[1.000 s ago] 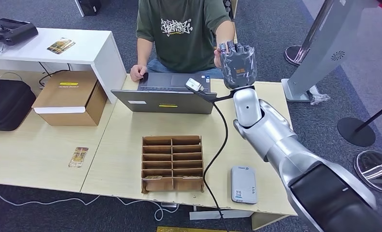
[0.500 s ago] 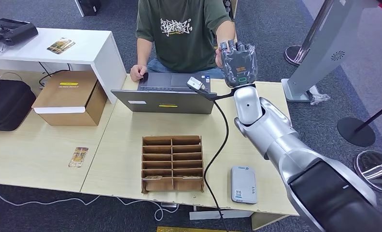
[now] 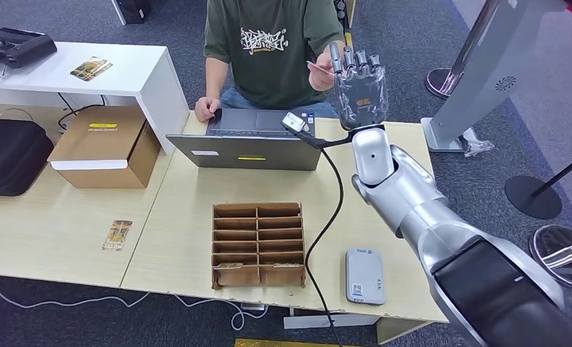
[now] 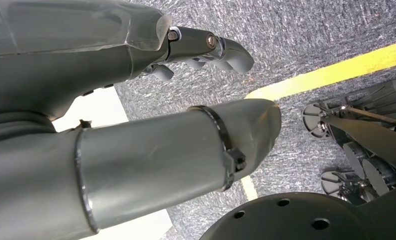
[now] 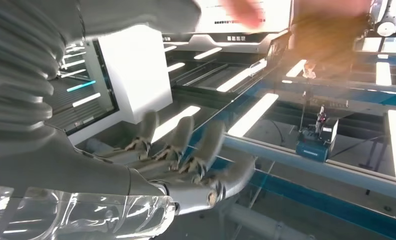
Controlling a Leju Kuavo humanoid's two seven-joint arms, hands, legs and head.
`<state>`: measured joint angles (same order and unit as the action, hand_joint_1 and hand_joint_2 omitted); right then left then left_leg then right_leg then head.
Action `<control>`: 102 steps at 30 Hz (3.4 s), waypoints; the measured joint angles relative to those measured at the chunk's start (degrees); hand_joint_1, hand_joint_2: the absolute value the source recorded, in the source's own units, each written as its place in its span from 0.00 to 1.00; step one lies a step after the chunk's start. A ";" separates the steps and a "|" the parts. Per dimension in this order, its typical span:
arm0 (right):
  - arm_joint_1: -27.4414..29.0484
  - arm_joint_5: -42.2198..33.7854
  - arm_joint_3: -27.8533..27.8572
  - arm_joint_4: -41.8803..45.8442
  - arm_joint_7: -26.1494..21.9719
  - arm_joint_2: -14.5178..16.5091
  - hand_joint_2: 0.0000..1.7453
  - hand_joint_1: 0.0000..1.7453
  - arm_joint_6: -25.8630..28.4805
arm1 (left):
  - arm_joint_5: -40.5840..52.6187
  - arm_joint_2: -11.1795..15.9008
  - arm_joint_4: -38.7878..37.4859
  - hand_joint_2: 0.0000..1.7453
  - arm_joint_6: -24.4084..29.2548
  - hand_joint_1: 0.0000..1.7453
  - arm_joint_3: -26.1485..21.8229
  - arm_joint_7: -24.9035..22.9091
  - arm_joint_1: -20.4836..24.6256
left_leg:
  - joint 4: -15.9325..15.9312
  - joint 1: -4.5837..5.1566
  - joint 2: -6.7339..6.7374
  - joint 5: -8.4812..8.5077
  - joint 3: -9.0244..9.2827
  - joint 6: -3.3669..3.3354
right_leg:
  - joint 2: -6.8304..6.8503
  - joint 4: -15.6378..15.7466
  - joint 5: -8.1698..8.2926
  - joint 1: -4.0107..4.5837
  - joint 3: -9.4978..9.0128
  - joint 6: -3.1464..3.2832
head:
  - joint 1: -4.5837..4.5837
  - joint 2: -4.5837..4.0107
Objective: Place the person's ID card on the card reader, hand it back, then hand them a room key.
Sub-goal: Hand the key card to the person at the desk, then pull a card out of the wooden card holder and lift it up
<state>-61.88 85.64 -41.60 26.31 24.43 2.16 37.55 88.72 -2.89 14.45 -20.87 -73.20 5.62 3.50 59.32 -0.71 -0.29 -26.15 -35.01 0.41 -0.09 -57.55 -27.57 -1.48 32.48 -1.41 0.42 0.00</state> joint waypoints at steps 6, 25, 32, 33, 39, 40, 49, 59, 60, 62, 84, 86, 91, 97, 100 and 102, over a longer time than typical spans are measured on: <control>0.00 0.00 0.07 0.01 -0.31 0.00 1.00 0.00 -0.02 | -0.01 0.00 -0.02 0.00 0.07 0.00 0.00 0.00 0.01 | 0.00 0.00 0.00 0.00 0.00 0.00 | 0.00 0.00 0.00 0.00 0.00 0.00 | 0.00 0.00; 0.03 0.00 0.11 0.00 0.45 -0.01 1.00 0.00 0.37 | 0.00 -0.01 -0.04 0.00 0.19 0.00 0.74 -0.31 0.14 | 0.01 0.00 0.03 0.00 0.00 0.00 | -0.03 0.00 0.00 0.00 0.04 0.00 | 0.00 0.00; 0.43 0.00 0.11 0.04 1.59 -1.20 1.00 0.00 0.75 | -0.01 -0.02 -0.04 0.00 0.22 0.00 0.84 -0.36 0.27 | 0.01 0.00 0.03 0.00 0.00 0.00 | -0.03 0.01 0.00 0.00 0.06 0.00 | 0.00 0.00; 0.54 0.00 0.11 0.12 1.75 -1.56 1.00 0.00 0.81 | -0.01 -0.01 -0.04 0.00 0.22 0.00 0.85 -0.38 0.28 | 0.02 0.00 0.03 0.00 0.00 0.00 | -0.03 0.01 0.00 0.00 0.06 0.00 | 0.00 0.00; 2.49 0.00 0.63 2.86 2.97 -4.76 1.00 0.00 0.92 | -0.04 0.00 -0.24 0.00 0.31 0.00 1.06 -0.50 0.32 | 0.03 0.01 0.02 -0.01 -0.01 0.00 | -0.03 0.02 0.00 -0.01 0.05 0.00 | 0.00 0.00; 2.94 0.00 0.90 3.56 3.34 -5.27 1.00 0.00 0.93 | -0.06 0.00 -0.26 0.00 0.36 0.00 1.10 -0.50 0.32 | 0.04 0.01 0.02 -0.01 -0.01 0.00 | -0.04 0.02 0.00 -0.01 0.06 0.00 | 0.00 0.00; 10.46 0.00 4.78 14.96 4.19 -10.76 1.00 0.00 0.94 | -0.82 -0.05 -0.26 0.00 0.63 0.00 1.16 -0.49 0.25 | 0.04 0.00 0.02 -0.02 -0.04 0.01 | -0.03 0.02 0.00 0.00 0.06 0.00 | 0.00 0.00; 21.89 0.00 9.53 27.54 2.14 -13.99 1.00 0.00 0.94 | -2.52 -0.17 -0.26 0.00 0.66 0.00 1.08 0.07 -0.36 | 0.03 0.00 -0.01 -0.03 -0.06 0.01 | 0.00 0.03 -0.01 0.00 0.07 0.00 | 0.01 0.00; 22.85 0.00 9.75 28.38 2.04 -14.20 1.00 0.00 0.94 | -2.58 -0.17 -0.26 0.00 0.66 0.00 1.05 0.10 -0.42 | 0.03 0.00 -0.01 -0.03 -0.06 0.01 | 0.01 0.03 -0.01 0.00 0.07 0.00 | 0.01 0.00; 24.16 0.00 10.03 29.61 1.97 -14.54 1.00 0.00 0.95 | -2.64 -0.17 -0.26 0.00 0.66 0.00 1.03 0.16 -0.49 | 0.03 0.00 0.00 -0.03 -0.07 0.01 | -0.01 0.03 -0.01 0.00 0.08 0.00 | 0.01 0.00; 50.75 0.02 7.09 59.05 12.60 -22.46 1.00 0.00 -6.88 | -5.54 -1.48 0.66 0.00 -0.12 0.00 -1.78 1.23 -2.08 | 0.03 0.01 -0.23 -0.28 -0.16 -0.02 | 0.17 0.06 -0.25 -0.01 0.09 -0.10 | 0.01 0.00; 53.33 0.02 6.95 62.92 12.60 -23.07 1.00 0.00 -8.33 | -5.60 -1.71 0.96 0.00 -0.13 0.00 -1.99 1.38 -2.16 | 0.03 0.01 -0.23 -0.28 -0.15 -0.02 | 0.17 0.06 -0.27 -0.01 0.09 -0.08 | 0.01 0.00; 58.37 0.02 7.07 70.41 12.62 -24.04 1.00 0.00 -11.88 | -5.65 -2.48 1.92 0.00 -0.39 0.00 -2.82 1.79 -2.28 | 0.02 0.00 -0.22 -0.28 -0.13 -0.01 | 0.17 0.06 -0.27 -0.01 0.08 -0.07 | 0.01 0.00; 63.82 0.02 8.17 76.84 12.62 -24.14 1.00 0.00 -15.46 | -6.27 -3.28 3.02 0.00 -0.74 0.00 -3.16 1.84 -2.35 | 0.01 0.01 -0.22 -0.28 -0.14 -0.01 | 0.17 0.06 -0.27 -0.01 0.07 -0.07 | 0.00 0.00; 65.41 0.02 8.29 78.59 12.62 -23.89 1.00 0.00 -16.10 | -7.09 -3.77 3.65 0.00 -0.87 0.00 -3.17 1.77 -2.37 | 0.01 0.01 -0.21 -0.28 -0.14 -0.01 | 0.17 0.06 -0.27 -0.01 0.07 -0.07 | 0.01 0.00; 65.90 0.02 8.28 79.38 12.62 -23.73 1.00 0.00 -16.42 | -7.19 -4.06 4.08 0.00 -1.08 0.00 -3.17 1.78 -2.38 | 0.01 0.01 -0.21 -0.28 -0.13 -0.01 | 0.16 0.06 -0.27 -0.01 0.07 -0.07 | 0.01 0.00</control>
<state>4.01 85.66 -33.32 105.69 37.05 -21.57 21.13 81.54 -6.95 18.53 -21.96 -76.37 7.39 1.12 59.33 -0.70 -0.50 -26.43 -35.14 0.40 0.07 -57.49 -27.84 -1.50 32.55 -1.48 0.42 0.00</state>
